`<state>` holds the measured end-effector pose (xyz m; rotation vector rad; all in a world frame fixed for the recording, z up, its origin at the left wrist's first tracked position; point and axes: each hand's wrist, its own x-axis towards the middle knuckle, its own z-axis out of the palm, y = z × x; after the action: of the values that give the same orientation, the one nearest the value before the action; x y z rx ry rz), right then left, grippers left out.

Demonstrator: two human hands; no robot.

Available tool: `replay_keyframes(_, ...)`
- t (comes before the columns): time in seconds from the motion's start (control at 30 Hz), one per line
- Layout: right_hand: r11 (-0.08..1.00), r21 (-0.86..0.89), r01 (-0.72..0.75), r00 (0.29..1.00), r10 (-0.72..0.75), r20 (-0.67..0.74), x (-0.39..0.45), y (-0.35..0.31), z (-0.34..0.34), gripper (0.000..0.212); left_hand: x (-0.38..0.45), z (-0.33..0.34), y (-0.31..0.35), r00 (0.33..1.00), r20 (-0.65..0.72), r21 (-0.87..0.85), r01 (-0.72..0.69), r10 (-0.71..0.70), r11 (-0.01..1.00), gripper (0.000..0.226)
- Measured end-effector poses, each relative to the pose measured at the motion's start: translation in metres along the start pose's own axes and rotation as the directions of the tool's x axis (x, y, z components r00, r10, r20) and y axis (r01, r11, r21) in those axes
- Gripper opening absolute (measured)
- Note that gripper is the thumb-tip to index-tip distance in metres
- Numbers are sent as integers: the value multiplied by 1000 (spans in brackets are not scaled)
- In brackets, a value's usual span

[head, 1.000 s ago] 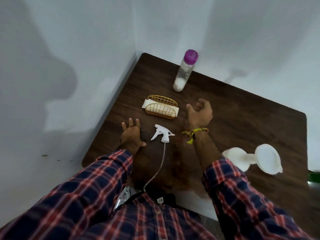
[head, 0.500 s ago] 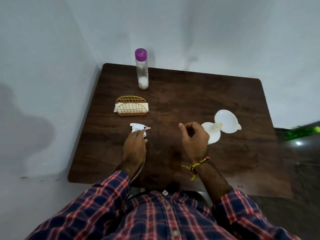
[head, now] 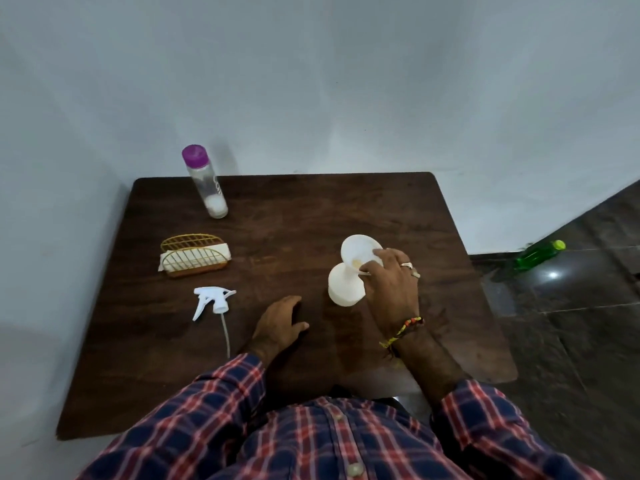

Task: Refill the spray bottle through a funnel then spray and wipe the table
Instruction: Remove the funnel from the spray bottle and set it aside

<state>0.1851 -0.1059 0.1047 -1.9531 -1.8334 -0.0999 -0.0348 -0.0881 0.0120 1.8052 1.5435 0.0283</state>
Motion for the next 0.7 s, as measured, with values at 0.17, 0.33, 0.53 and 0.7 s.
replay_keyframes(0.17, 987, 75, 143, 987, -137, -80, 3, 13, 0, 12, 9, 3, 19, 1000, 17, -40, 21, -21, 999, 82)
replay_keyframes(0.33, 972, 115, 205, 973, -190, -134, 1, 22, 3, 17, 17, 8, 40, 997, -11, -123, -74, 73, 990, 84)
replay_keyframes(0.53, 948, 209, 238, 963, -203, -179, 3, 29, -2, 18, 32, 12, 70, 984, -148, -276, -134, 96, 952, 87)
replay_keyframes(0.7, 937, 287, 197, 971, -145, -192, 5, 30, -13, 69, 44, 15, 79, 976, -188, -259, -153, 105, 954, 67)
